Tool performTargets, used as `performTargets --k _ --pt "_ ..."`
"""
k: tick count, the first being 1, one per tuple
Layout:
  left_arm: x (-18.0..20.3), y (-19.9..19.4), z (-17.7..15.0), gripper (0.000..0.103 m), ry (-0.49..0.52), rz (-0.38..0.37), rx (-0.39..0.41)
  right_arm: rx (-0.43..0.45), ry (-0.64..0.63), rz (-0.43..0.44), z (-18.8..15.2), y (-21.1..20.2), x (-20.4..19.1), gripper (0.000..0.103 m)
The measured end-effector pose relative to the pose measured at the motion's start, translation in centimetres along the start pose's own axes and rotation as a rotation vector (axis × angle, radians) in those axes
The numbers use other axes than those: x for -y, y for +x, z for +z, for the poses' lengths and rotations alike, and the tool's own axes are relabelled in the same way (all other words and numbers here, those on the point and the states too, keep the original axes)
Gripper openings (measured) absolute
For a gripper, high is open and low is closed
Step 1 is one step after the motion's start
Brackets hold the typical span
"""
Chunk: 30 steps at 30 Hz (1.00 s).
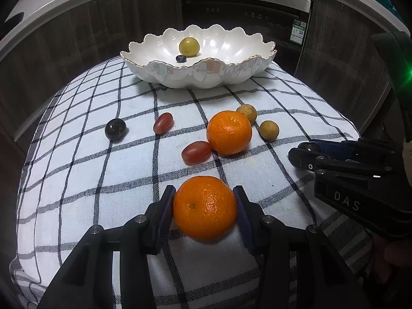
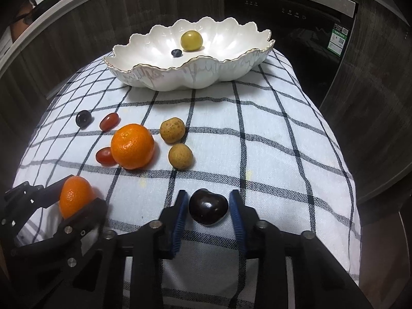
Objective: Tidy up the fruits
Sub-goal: 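Close the left tool on a mandarin while the right tool grasps a dark cherry, then lift the mandarin and dark cherry with both tools toward the white bowl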
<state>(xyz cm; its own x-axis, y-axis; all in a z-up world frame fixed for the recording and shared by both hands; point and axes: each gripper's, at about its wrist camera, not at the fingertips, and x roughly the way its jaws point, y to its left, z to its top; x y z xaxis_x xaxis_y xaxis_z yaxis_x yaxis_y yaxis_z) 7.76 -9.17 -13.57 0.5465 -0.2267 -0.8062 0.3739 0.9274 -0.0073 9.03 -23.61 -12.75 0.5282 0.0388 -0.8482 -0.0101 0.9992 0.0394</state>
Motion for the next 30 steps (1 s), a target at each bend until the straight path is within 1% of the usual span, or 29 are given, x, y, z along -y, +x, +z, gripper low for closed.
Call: performTargets --k 5,18,30 --pt "0.0 0.0 0.0 0.044 0.001 0.003 0.001 0.003 0.004 0.003 0.0 -0.1 0.1 0.03" --pt "0.0 -0.9 0.4 0.044 0.007 0.019 0.03 0.057 -0.017 -0.002 0.5 -1.5 -0.3 0.03" --pt "-0.1 -1.8 1.8 0.044 0.002 0.028 0.034 0.085 -0.009 0.004 1.4 -2.8 -0.2 0.03"
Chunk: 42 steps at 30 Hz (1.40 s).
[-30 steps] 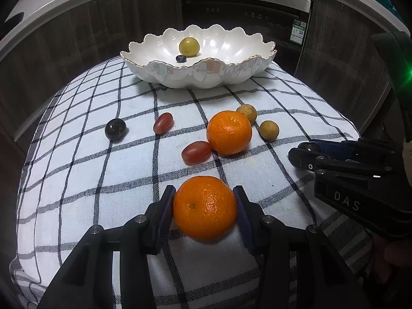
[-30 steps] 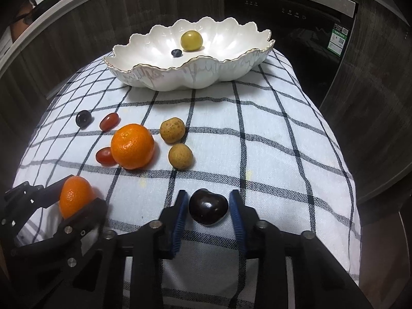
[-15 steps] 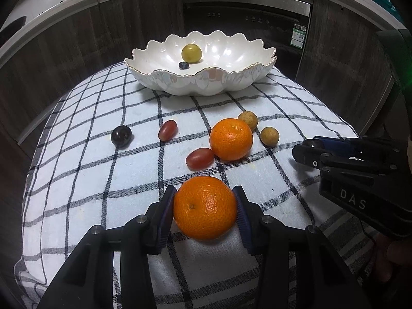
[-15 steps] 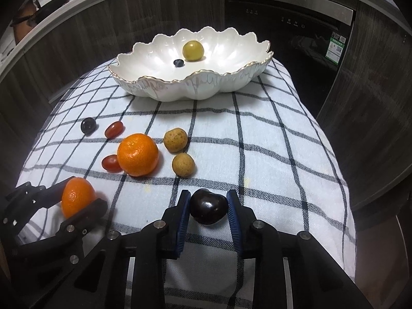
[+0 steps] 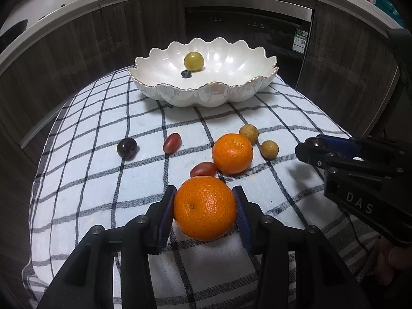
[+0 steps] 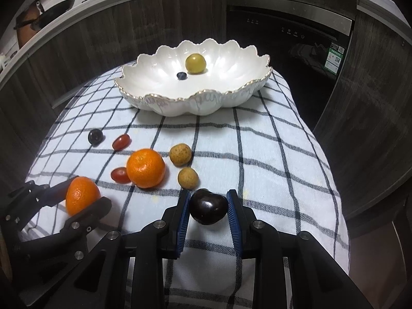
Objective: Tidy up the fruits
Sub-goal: 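Lift the mandarin and dark cherry with both tools toward the white bowl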
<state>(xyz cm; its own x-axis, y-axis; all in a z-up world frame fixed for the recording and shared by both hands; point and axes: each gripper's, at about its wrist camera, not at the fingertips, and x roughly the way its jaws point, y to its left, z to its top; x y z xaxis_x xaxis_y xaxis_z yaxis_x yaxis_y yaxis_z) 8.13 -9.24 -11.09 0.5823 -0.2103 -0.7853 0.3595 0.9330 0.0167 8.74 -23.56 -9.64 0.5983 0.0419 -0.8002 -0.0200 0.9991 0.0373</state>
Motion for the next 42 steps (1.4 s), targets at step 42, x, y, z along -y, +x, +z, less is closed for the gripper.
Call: performTargets --k 42 --pt "-3.8 -0.7 12.4 0.044 -0.061 0.038 0.084 0.184 0.021 0.002 9.8 -2.6 0.4 0.03"
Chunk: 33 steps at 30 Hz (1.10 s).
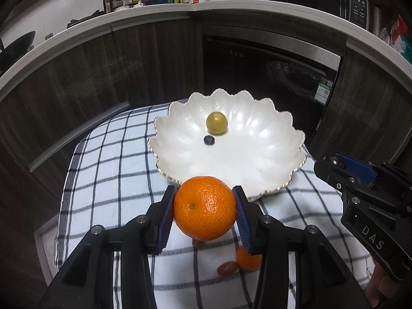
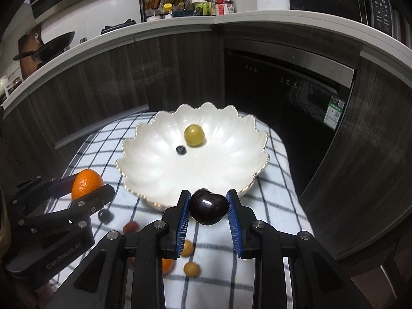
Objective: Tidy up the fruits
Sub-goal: 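Lift the mandarin and dark cherry with both tools toward the white bowl, then open the left tool dropping the mandarin while the right tool releases the cherry into the bowl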
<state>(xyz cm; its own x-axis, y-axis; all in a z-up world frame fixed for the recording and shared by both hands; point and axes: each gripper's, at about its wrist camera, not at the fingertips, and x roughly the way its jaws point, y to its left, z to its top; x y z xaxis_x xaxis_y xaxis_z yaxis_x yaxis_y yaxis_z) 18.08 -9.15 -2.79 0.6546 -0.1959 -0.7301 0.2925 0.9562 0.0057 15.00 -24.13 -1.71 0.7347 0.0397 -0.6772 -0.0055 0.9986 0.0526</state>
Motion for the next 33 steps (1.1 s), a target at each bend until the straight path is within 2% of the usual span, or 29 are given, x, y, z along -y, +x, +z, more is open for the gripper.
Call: performTargets --k 10,23,33 --pt "-0.4 1.9 2.3 0.044 0.008 0.0 -0.003 0.029 0.004 -0.019 2.3 1.1 0.5 0.03" --pt "-1.1 6.2 4.0 0.044 -0.01 -0.015 -0.042 -0.013 0.027 -0.044 3.5 5.3 1.5 0.03" --pt "-1.3 8.8 3.8 0.044 -0.014 -0.019 -0.085 -0.063 0.037 -0.046 3.1 8.0 1.8 0.03"
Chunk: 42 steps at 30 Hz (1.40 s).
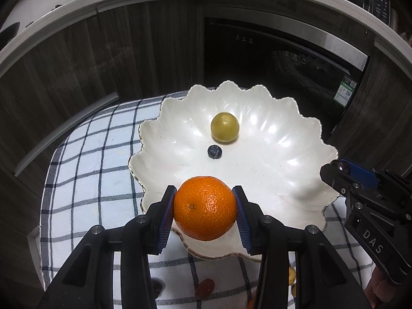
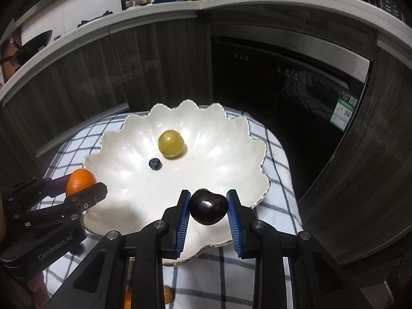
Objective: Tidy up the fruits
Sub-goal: 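Open the left tool dropping the mandarin while the right tool releases the cherry into the bowl, then withdraw both open tools from the bowl back toward the remaining fruits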
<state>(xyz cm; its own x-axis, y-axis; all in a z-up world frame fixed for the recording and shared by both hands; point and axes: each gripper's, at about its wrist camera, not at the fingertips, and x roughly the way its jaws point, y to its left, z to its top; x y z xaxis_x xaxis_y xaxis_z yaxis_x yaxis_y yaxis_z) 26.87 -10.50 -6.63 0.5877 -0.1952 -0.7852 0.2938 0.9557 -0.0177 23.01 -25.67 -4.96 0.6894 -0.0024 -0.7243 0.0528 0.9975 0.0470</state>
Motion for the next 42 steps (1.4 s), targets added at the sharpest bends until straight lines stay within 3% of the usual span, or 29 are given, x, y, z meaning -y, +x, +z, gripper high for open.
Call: performTargets --k 12,13,14,16,18,20,26,42 --pt "0.5 1.7 0.0 0.045 0.009 -0.006 -0.029 -0.037 -0.002 0.007 -0.4 2.1 0.2 0.031" --pt "0.6 1.9 0.0 0.046 0.014 -0.004 -0.031 -0.037 -0.002 0.012 -0.4 2.2 0.2 0.031" --pt "0.7 1.9 0.0 0.054 0.016 -0.006 -0.031 -0.036 -0.002 0.009 -0.4 2.2 0.2 0.031" --pt "0.7 1.6 0.0 0.068 0.018 0.011 -0.012 -0.03 -0.001 -0.004 -0.3 2.1 0.2 0.04" --pt "0.7 1.4 0.1 0.072 0.019 0.015 -0.002 -0.015 0.007 -0.015 -0.1 1.8 0.4 0.063" --pt "0.5 1.3 0.2 0.079 0.018 0.023 0.0 0.008 0.016 -0.041 0.0 1.4 0.5 0.072" --pt "-0.4 0.1 0.5 0.101 -0.015 0.059 0.035 0.037 0.048 -0.086 0.7 0.4 1.1 0.085" --pt "-1.0 -4.1 0.5 0.102 -0.033 0.109 0.094 0.096 0.035 -0.102 1.7 -3.4 0.3 0.089"
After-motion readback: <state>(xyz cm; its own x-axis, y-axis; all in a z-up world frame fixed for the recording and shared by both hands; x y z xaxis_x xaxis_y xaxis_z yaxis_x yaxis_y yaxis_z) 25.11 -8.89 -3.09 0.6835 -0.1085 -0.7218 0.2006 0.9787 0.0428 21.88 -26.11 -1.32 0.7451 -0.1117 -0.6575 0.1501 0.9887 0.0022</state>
